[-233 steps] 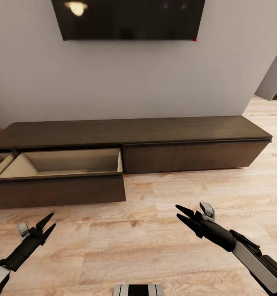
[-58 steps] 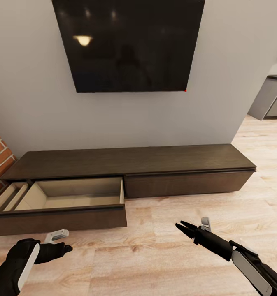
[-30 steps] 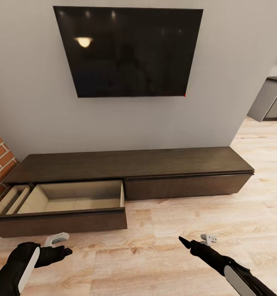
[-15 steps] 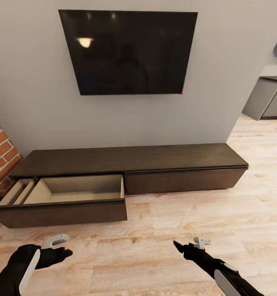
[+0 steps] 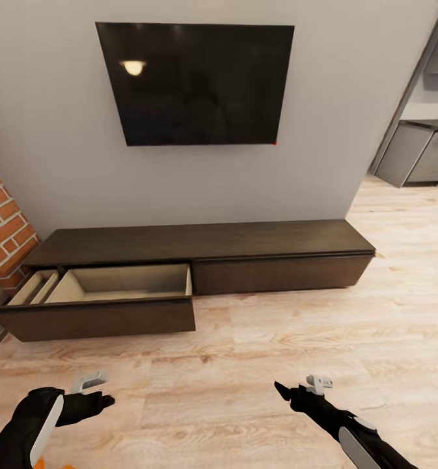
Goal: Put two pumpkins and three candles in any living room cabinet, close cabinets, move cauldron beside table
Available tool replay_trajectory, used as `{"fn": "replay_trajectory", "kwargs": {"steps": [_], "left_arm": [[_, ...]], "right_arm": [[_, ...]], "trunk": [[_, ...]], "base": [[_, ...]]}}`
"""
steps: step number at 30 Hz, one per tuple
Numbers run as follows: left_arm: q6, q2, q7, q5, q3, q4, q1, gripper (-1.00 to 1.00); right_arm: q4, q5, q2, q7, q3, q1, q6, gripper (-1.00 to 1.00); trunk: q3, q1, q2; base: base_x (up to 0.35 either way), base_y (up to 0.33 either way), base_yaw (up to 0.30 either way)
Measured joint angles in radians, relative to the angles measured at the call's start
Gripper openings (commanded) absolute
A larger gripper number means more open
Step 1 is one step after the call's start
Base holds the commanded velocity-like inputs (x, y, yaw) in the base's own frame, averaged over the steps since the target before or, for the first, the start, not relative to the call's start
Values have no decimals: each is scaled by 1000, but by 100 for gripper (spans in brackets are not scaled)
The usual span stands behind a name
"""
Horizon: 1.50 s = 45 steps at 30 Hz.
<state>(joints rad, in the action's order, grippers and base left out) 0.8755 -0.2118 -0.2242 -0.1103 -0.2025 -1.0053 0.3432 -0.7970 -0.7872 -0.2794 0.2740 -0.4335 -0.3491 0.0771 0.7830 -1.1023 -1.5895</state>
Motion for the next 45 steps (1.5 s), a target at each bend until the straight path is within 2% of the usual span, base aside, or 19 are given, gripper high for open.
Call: {"fn": "replay_trajectory", "kwargs": {"steps": [7, 16, 45], "left_arm": [[0, 0, 0, -1, 0, 0, 0, 100], [0, 0, 0, -1, 0, -1, 0, 100], [-2, -3, 0, -3, -2, 1, 0, 100]], "right_arm": [[1, 0, 0, -1, 1, 0, -5, 100], [2, 0, 0, 0, 0, 0, -6, 100], [2, 0, 1, 0, -1, 0, -9, 100]], "trunk": [[0, 0, 0], [0, 0, 0], [-3, 1, 0]], "base": [[-310, -75, 0], [-259, 146, 0], [-7, 258, -8]]}}
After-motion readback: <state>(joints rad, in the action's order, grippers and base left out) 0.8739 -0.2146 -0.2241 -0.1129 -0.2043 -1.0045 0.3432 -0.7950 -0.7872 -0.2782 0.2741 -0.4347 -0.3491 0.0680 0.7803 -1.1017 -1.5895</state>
